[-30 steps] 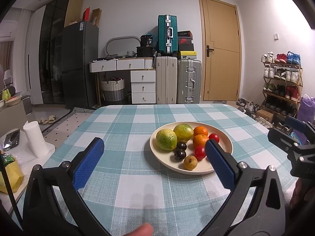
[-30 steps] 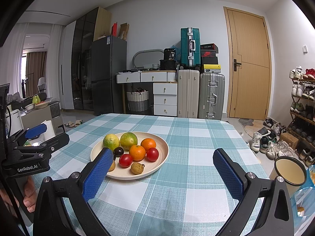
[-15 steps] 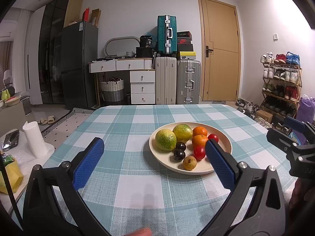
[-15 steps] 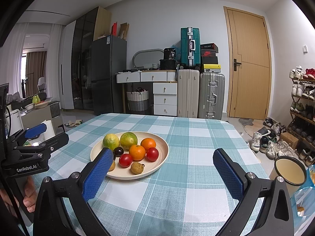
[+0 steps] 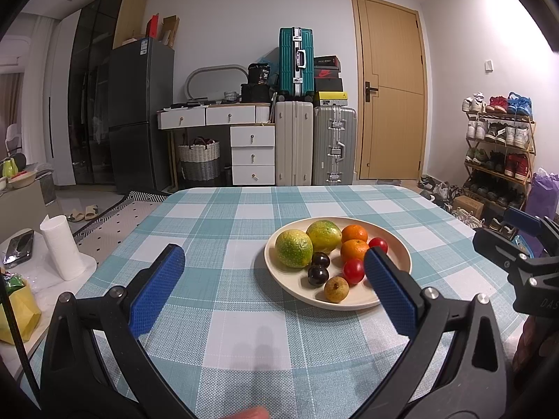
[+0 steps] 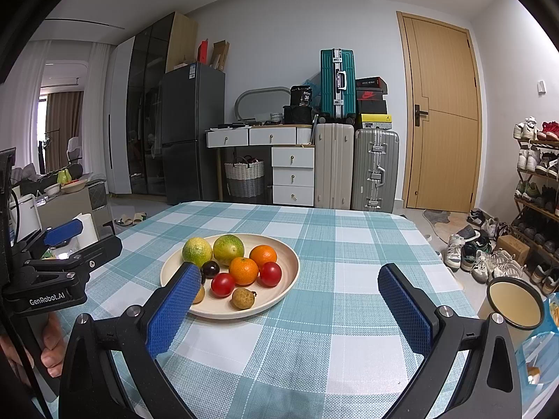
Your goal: Organize fruits
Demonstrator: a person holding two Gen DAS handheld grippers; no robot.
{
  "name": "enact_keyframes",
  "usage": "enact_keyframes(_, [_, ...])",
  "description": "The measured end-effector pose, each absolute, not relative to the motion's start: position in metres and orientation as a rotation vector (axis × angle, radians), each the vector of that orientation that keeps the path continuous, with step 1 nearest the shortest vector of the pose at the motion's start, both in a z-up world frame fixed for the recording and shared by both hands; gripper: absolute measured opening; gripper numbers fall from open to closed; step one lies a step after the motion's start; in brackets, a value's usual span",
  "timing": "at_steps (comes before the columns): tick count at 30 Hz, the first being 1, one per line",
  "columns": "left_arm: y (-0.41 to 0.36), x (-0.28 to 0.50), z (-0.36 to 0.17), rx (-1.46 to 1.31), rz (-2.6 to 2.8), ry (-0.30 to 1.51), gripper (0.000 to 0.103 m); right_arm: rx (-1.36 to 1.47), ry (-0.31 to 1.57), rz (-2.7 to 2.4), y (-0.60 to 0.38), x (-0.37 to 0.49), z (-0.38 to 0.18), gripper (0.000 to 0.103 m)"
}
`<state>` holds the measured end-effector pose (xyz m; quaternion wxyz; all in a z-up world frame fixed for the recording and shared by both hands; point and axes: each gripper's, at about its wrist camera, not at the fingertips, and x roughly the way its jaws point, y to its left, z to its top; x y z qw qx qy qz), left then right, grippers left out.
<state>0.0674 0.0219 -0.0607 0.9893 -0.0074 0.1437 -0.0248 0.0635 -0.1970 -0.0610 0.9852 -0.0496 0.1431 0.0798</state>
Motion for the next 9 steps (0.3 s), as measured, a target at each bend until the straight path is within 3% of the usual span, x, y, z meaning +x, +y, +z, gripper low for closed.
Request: enact_keyframes(9, [0.0217, 0.0676, -0.0607, -0.015, -0.048, 0.290, 0.102, -0.100, 0.288, 0.160, -0.1974, 0.0626, -0.0606, 0.103])
